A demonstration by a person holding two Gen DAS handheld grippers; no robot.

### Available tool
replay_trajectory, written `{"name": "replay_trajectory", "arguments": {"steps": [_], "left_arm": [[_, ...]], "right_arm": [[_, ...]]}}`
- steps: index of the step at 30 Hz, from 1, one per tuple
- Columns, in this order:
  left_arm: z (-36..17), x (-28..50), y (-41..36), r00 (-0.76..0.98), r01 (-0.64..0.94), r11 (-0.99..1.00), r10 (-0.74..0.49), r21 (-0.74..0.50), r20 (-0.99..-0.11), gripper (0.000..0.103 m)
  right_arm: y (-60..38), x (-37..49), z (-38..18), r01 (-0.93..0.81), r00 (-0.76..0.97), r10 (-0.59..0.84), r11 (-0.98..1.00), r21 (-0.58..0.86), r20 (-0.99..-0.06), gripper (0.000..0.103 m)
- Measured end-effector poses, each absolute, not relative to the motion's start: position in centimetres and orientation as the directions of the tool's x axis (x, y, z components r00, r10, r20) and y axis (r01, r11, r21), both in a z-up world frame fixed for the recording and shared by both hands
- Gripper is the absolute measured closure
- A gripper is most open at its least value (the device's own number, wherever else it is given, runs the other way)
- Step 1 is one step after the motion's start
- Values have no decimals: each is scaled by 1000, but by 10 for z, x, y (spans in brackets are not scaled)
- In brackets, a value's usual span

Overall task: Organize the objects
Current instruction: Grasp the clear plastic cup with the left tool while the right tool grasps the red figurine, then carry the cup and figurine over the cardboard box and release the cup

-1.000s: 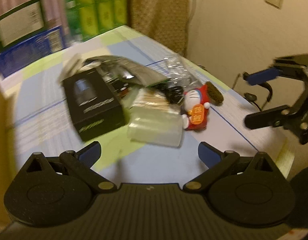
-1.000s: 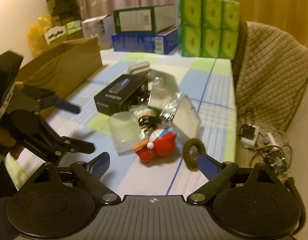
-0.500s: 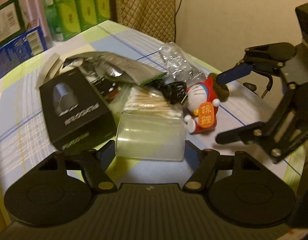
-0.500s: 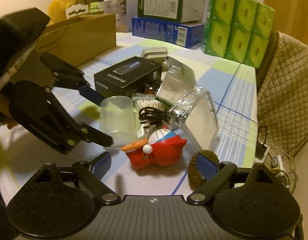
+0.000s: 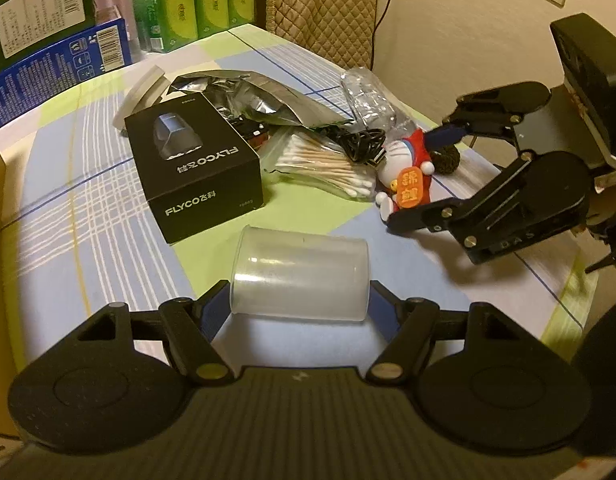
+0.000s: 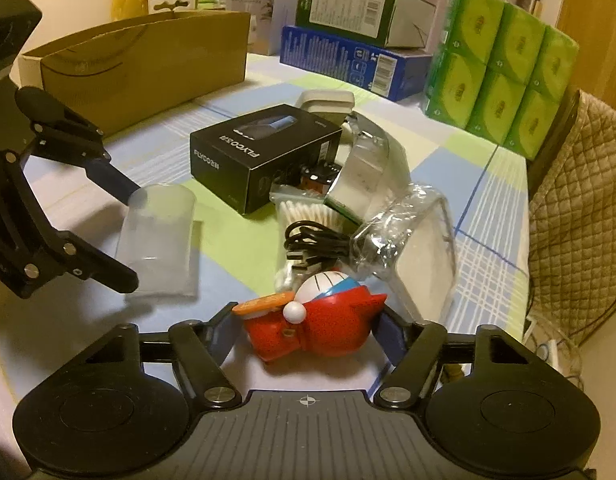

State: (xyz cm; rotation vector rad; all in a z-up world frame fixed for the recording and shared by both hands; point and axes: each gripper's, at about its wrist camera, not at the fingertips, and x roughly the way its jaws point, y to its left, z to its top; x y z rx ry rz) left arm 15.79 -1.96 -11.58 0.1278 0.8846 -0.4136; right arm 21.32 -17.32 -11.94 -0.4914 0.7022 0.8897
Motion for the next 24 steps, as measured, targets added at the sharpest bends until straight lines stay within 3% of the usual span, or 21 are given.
{"name": "replay_trajectory", "arguments": {"steps": [13,24], "left_arm": [[-90,138,-7,587,325,942,-273,-87,-762,34],[-4,104,41,710,190,976,-212,-107,-672,34]], "right_arm": [[-181,182,-75,-762,471,525,647,-27,-708,36],[-135,154,15,-792,494,614,610,-28,-615,36]]}}
